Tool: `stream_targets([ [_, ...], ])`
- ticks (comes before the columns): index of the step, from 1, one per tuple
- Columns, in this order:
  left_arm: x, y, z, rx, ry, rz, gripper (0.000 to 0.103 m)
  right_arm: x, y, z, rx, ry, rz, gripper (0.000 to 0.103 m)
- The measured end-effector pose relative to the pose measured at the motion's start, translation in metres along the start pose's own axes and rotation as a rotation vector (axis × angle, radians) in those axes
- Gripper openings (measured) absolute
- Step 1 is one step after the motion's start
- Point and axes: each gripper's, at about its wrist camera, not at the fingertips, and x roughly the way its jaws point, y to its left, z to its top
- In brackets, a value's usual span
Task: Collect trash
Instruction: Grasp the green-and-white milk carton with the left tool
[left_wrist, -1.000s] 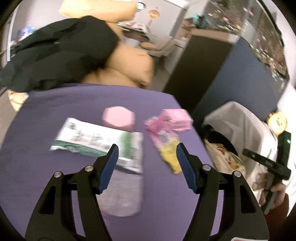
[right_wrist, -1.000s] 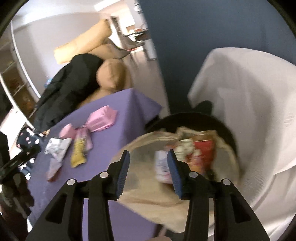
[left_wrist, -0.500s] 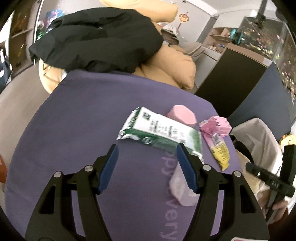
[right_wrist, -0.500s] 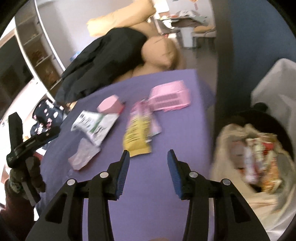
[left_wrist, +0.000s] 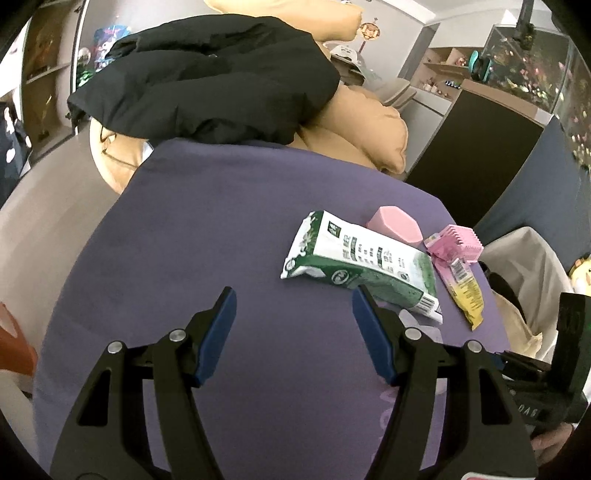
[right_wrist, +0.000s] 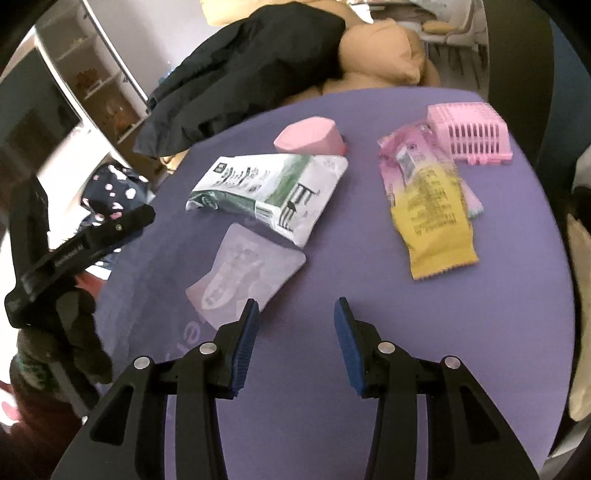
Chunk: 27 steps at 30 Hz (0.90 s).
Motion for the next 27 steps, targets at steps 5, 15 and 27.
stream_targets([
  [5,0.015,-0.008,0.028,0.049,-0.020,-0.075,0.062,0.012,0.026,0.000,-0.113,0.011,-0.042,0.041],
  [15,0.093,-0.044,0.073,0.143,0.074,-0.118,0.062,-0.014,-0.003,-0.024,-0.195,0.023,-0.100,0.010],
  [27,0.054,-0.046,0.012,0.144,0.313,-0.313,0.062,-0.074,-0.111,-0.035,0.050,-0.048,-0.134,0.010],
])
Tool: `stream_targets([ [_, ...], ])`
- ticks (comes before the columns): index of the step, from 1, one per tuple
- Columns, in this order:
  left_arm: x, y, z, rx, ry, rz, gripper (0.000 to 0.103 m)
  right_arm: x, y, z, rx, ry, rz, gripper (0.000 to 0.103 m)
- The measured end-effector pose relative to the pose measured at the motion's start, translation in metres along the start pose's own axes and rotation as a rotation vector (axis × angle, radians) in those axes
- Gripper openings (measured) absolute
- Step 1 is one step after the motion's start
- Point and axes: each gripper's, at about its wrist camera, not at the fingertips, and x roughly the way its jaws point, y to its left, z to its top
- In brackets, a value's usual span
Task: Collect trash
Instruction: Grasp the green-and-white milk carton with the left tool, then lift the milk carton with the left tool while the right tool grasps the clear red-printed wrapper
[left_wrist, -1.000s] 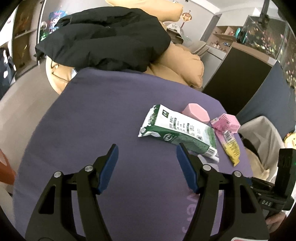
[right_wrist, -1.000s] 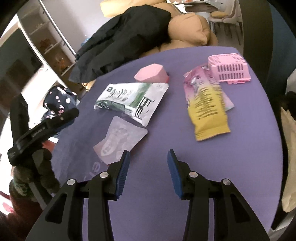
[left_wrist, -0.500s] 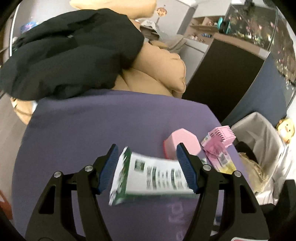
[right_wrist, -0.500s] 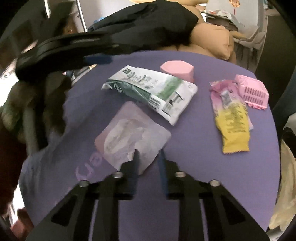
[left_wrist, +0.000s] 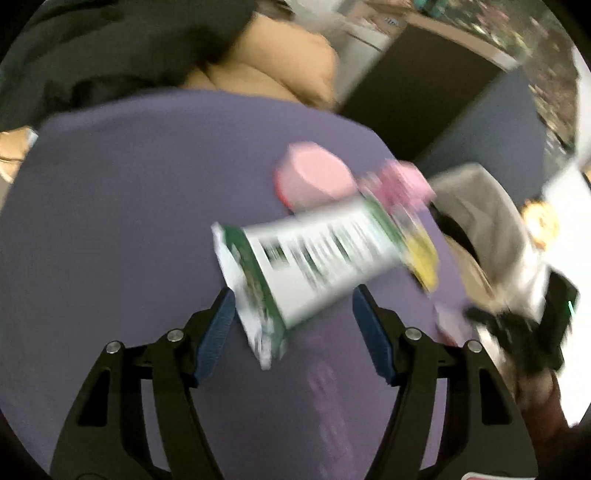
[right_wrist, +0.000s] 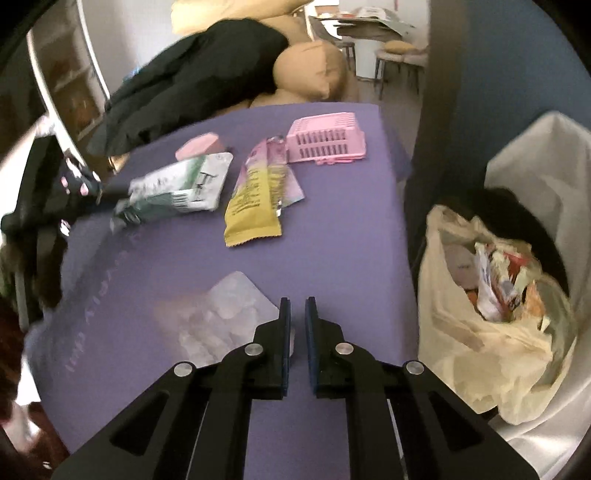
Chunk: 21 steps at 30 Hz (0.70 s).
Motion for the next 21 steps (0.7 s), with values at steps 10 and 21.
stream_targets([
  [10,-0.031,-0.026,0.026,0.144,-0.215,0.091,0.063,-0.011,0.013,-0.011,0.024,-0.045,0.091,0.052],
  [21,0.034,-0.015,0.042,0.072,-0.087,0.072,0.063,-0.004,0.032,-0.030,-0.042,-0.011,0.039,0.058],
])
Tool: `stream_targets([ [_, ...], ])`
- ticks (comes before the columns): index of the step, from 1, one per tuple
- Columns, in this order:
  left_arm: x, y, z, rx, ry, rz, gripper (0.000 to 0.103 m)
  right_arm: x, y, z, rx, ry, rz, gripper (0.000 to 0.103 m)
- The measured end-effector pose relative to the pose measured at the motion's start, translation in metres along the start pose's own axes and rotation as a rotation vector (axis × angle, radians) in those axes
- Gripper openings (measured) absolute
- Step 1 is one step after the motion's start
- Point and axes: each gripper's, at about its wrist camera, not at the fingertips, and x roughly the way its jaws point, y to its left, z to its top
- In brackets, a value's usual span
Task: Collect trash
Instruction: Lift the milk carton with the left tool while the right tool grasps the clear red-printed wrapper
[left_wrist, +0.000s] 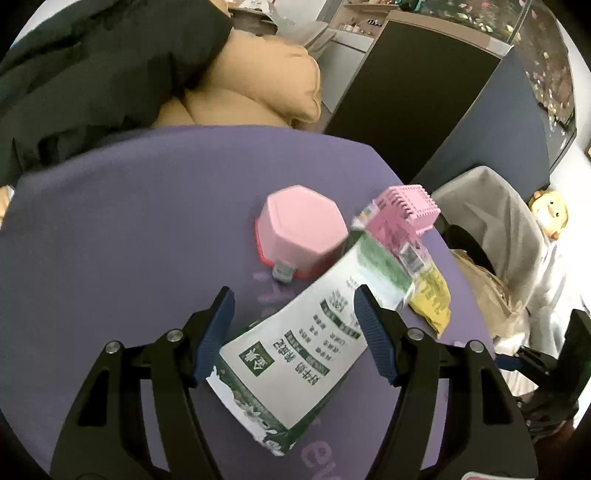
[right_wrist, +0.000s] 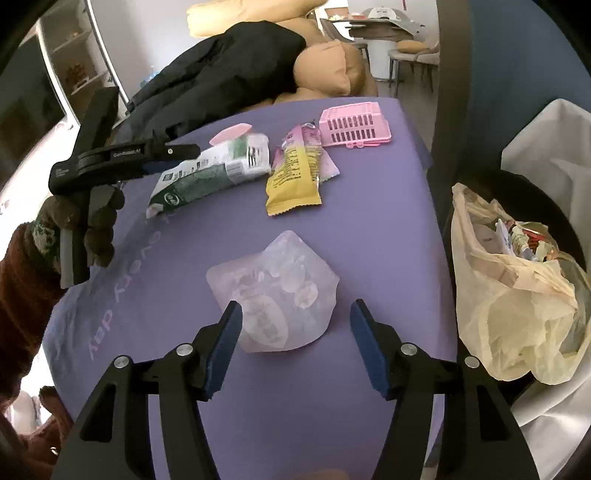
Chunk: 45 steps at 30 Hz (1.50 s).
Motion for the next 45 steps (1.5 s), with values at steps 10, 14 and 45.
stream_targets([
  [10,-0.012,-0.053,-0.024,0.243,0.069,-0.027,0.064,0.001,0.005,-0.005,-0.039,-0.020,0.005,0.064],
  [14,0.002,-0.067,-0.020,0.269,0.080,0.037,0.064,0.003,0.013,-0.005,-0.092,-0.007,-0.035,0.064],
  [45,0.009,-0.069,-0.045,0.041,0.094,0.139,0.056,0.018,0.029,0.000,-0.284,0.028,-0.066,0.073],
])
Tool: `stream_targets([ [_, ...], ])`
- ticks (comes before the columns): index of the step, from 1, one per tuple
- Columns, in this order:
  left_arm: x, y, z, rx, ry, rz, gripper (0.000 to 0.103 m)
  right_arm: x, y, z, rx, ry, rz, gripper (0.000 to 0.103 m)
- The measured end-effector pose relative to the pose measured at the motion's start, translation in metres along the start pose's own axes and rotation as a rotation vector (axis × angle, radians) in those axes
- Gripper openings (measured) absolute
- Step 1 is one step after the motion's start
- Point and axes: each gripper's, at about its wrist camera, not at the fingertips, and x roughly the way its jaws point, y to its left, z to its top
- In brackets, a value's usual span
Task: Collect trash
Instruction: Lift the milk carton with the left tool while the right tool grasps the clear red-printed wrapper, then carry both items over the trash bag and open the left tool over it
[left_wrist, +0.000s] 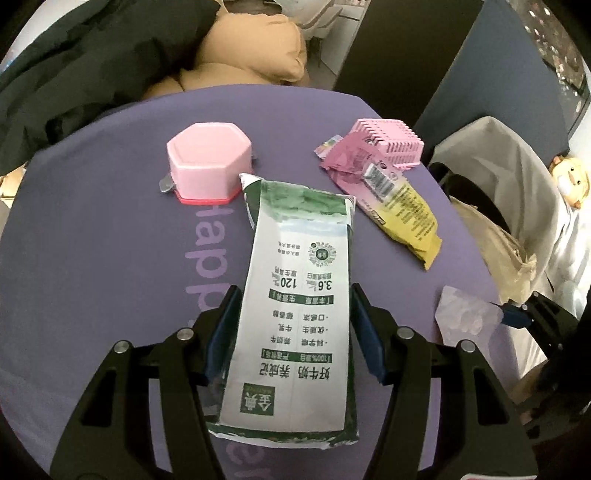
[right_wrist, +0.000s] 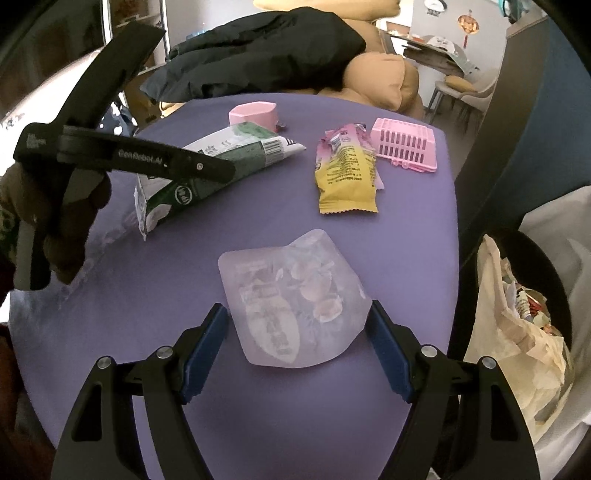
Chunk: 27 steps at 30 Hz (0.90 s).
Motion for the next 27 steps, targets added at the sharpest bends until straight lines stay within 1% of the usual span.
stream_targets([
  [2,-0.001,0.000,-0.001,0.000,-0.002,-0.013,0.056,0.000,0.000,-0.001,0.001,0.004,0.006,0.075],
  [5,-0.003,0.004,-0.002,-0.026,-0.005,-0.044,0.056,0.000,0.001,-0.001,-0.006,0.005,0.010,0.075],
  [7,-0.008,0.007,-0.003,-0.052,-0.018,-0.069,0.056,0.000,0.001,-0.001,-0.004,0.000,0.009,0.075],
  [10,-0.017,0.015,-0.007,-0.102,-0.052,-0.078,0.056,0.000,0.001,-0.001,0.006,-0.004,0.004,0.074],
  [12,-0.022,0.022,-0.011,-0.152,-0.051,-0.101,0.056,0.000,0.002,-0.001,0.009,-0.006,-0.015,0.071],
  [13,-0.023,0.024,-0.012,-0.159,-0.043,-0.112,0.056,-0.001,0.002,-0.001,0.020,-0.012,-0.024,0.067],
  [14,-0.024,0.025,-0.012,-0.156,-0.037,-0.119,0.056,-0.001,0.001,-0.002,0.029,-0.020,-0.029,0.059],
  [16,-0.028,0.026,-0.011,-0.132,-0.048,-0.117,0.056,-0.002,0.000,-0.003,0.046,-0.033,-0.028,0.054],
  [17,-0.031,0.028,-0.009,-0.119,-0.059,-0.115,0.057,-0.003,-0.001,-0.002,0.055,-0.036,-0.026,0.048],
  [18,-0.032,0.029,-0.008,-0.113,-0.065,-0.116,0.057,-0.007,-0.003,0.000,0.068,-0.056,-0.006,0.043],
  [19,-0.033,0.030,-0.007,-0.107,-0.070,-0.120,0.057,-0.010,-0.004,0.002,0.074,-0.072,-0.006,0.033],
  [20,-0.034,0.029,-0.005,-0.097,-0.075,-0.127,0.057,-0.012,-0.005,0.005,0.077,-0.080,-0.018,0.026],
  [21,-0.034,0.028,-0.004,-0.086,-0.078,-0.128,0.057,-0.013,-0.008,0.008,0.082,-0.085,-0.040,0.025],
  [24,-0.030,0.020,-0.002,-0.042,-0.079,-0.107,0.057,-0.014,-0.016,0.014,0.097,-0.084,-0.057,0.021],
  [27,-0.019,0.008,0.002,0.008,-0.063,-0.064,0.057,-0.017,-0.023,0.013,0.118,-0.083,-0.062,0.020],
])
